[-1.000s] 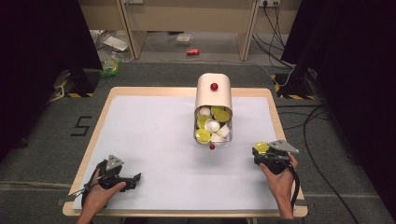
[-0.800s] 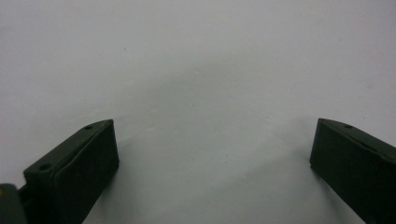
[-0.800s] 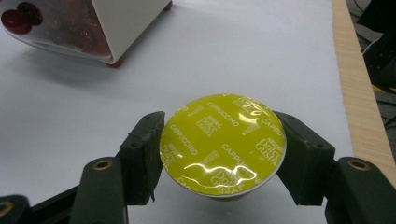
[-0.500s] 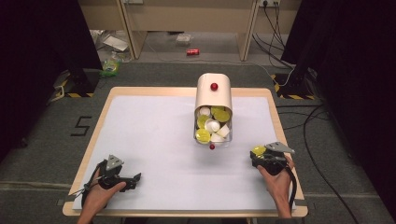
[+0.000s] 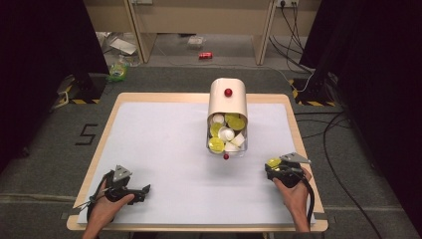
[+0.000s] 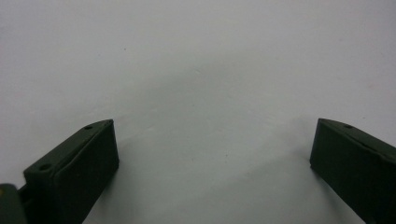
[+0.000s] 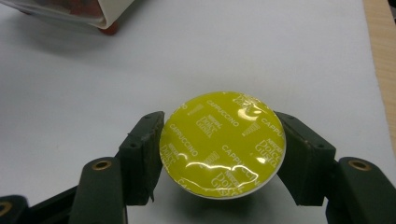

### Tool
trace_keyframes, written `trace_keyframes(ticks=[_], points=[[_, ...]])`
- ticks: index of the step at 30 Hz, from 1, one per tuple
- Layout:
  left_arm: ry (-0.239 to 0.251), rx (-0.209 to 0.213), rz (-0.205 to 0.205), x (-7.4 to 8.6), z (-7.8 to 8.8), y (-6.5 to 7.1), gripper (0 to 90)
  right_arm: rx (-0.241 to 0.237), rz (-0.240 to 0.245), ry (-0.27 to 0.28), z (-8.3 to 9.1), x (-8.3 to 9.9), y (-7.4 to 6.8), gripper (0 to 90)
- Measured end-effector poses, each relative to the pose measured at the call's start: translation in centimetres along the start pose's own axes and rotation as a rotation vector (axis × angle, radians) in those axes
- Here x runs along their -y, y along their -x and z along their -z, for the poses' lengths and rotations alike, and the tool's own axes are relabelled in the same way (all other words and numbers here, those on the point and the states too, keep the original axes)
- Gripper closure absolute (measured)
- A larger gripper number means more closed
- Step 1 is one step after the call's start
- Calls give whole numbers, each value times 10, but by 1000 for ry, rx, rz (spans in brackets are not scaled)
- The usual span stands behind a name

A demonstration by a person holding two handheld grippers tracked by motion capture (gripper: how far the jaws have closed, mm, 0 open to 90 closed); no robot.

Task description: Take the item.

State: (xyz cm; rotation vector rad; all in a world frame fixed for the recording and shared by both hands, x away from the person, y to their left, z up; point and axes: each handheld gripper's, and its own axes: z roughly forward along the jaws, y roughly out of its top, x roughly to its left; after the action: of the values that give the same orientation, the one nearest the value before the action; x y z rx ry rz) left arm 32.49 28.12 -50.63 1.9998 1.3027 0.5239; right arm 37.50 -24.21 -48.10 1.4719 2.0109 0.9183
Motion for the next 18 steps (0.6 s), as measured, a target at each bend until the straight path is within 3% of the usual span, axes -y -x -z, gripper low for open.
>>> trace_keyframes(ticks=[8,18], points=[[1,1,0,0,0,0,3,1,-5,-2,0,1,1,305],[1,0,0,0,0,0,3,24,-31,59,12,-2,3,248]])
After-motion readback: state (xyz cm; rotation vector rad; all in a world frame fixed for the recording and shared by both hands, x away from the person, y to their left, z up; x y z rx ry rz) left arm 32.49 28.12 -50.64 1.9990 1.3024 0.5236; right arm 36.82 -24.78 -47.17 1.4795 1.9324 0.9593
